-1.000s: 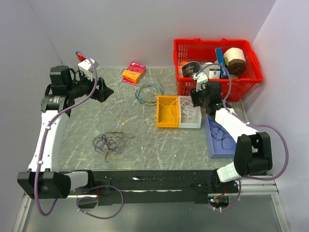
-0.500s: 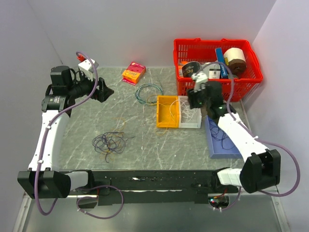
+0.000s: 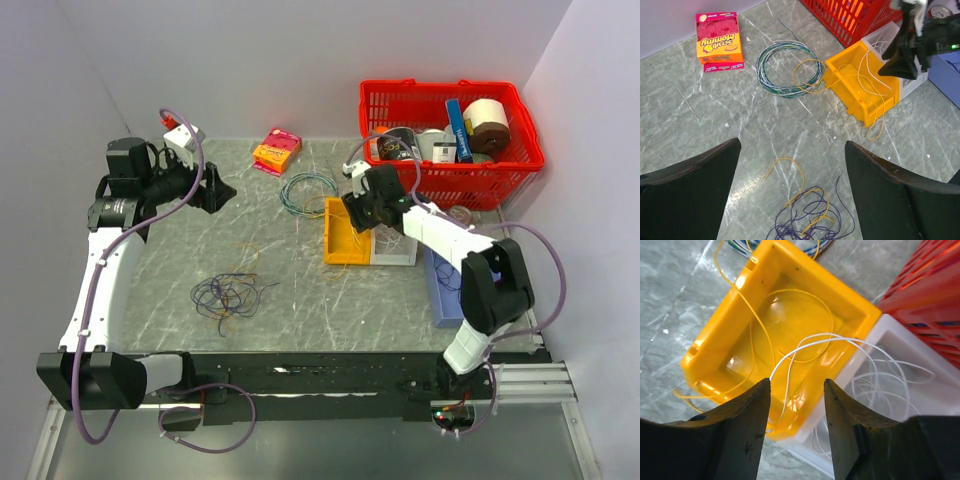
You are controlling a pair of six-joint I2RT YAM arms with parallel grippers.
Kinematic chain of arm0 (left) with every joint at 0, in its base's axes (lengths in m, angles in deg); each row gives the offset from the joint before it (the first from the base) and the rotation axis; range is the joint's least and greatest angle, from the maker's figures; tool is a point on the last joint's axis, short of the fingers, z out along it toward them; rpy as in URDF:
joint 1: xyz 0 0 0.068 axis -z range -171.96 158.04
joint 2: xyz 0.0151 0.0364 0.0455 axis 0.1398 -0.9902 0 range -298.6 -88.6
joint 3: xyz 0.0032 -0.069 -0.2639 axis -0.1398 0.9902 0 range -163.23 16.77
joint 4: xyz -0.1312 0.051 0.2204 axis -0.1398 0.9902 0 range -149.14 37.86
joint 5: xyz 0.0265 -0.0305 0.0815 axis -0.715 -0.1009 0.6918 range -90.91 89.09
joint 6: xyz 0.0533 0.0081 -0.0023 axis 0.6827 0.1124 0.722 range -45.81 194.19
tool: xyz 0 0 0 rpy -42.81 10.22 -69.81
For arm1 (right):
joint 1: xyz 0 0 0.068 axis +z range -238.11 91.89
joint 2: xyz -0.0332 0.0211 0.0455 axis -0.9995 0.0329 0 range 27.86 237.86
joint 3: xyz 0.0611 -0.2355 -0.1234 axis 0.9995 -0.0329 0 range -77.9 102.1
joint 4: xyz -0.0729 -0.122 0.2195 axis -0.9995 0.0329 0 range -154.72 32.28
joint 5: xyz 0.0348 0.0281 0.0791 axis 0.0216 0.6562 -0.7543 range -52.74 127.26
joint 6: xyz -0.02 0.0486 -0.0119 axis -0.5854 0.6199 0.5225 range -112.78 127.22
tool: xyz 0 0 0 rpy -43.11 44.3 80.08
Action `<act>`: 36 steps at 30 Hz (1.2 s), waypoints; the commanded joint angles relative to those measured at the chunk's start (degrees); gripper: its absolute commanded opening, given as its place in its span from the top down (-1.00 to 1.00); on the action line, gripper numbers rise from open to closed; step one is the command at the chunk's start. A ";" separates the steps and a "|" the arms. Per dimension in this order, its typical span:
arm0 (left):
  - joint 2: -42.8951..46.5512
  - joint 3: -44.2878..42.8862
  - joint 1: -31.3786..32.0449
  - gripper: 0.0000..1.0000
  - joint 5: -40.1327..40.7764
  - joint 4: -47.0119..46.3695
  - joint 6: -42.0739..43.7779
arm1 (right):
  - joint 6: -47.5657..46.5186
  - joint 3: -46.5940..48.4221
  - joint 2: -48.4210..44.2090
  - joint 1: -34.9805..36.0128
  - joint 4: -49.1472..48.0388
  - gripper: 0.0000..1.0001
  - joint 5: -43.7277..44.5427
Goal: Untangle the cables
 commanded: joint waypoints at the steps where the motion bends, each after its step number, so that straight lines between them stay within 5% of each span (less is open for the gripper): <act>1: 0.85 -0.24 0.10 -0.83 0.07 -0.31 1.53 | 0.90 3.50 2.68 0.85 0.72 -0.09 -0.11; 15: 0.23 -0.68 0.10 -0.83 -0.11 -0.40 1.53 | 1.26 5.70 7.52 1.20 2.48 0.14 0.95; 28: 0.41 -1.12 0.10 -0.84 -0.11 -0.05 1.88 | 2.48 5.09 5.07 1.11 2.22 1.00 0.42; 36: 0.58 -1.29 0.10 -0.84 0.16 0.31 2.14 | 7.49 -1.15 -7.75 -0.91 -6.83 1.00 0.86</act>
